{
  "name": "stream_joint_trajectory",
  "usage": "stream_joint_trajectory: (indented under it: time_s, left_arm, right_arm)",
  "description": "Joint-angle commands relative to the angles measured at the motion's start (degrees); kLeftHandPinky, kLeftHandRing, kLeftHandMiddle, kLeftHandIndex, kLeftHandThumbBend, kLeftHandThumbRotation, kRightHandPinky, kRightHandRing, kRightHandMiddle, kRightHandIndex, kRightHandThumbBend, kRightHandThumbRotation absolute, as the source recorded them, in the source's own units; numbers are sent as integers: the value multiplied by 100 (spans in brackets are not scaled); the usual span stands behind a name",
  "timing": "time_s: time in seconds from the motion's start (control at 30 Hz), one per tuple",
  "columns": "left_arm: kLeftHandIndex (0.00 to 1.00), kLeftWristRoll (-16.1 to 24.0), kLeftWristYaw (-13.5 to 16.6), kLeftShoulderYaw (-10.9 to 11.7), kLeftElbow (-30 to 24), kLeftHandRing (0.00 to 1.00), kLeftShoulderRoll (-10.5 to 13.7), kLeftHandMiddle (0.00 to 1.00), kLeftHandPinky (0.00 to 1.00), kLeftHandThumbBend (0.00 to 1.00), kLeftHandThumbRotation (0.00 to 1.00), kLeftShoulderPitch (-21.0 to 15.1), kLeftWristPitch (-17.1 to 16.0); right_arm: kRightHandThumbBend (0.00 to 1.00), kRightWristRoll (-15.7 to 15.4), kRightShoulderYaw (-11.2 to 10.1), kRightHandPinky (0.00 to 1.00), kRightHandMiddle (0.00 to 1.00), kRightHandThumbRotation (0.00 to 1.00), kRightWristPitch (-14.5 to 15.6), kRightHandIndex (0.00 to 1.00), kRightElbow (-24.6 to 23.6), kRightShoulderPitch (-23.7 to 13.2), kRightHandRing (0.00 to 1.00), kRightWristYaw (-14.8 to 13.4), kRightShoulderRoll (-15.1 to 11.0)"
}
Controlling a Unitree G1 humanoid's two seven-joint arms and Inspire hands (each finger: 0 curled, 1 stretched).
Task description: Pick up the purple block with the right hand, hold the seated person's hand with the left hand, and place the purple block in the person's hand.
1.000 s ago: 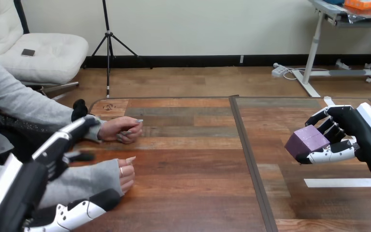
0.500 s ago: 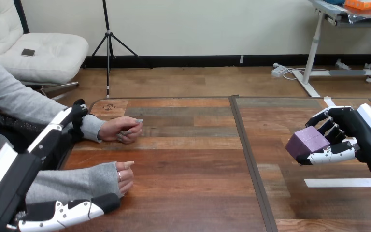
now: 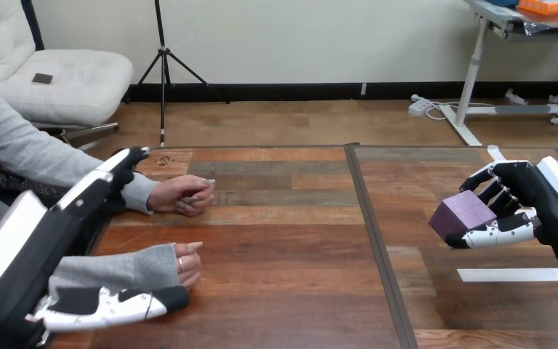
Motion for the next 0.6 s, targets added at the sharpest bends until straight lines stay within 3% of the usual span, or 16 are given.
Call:
stream_joint_trajectory:
  time_s: [0.0,0.3,0.57]
  left_arm:
    - [89,551,164,89,79,86,254,91,60,100,36,-394,91]
    - [87,1493,217,48,252,81,545,86,59,100,43,-603,152]
    - [85,1770,167,-89,488,79,775,84,60,100,41,-787,78]
  right_arm:
    - [82,23,-38,35,42,0,1,44,-55,-443,38,-38,-43]
    - [82,-17,-29,35,42,0,-32,44,-61,-436,38,-123,-51]
    - [82,13,-57,36,42,0,-63,44,-62,-429,39,-88,-57]
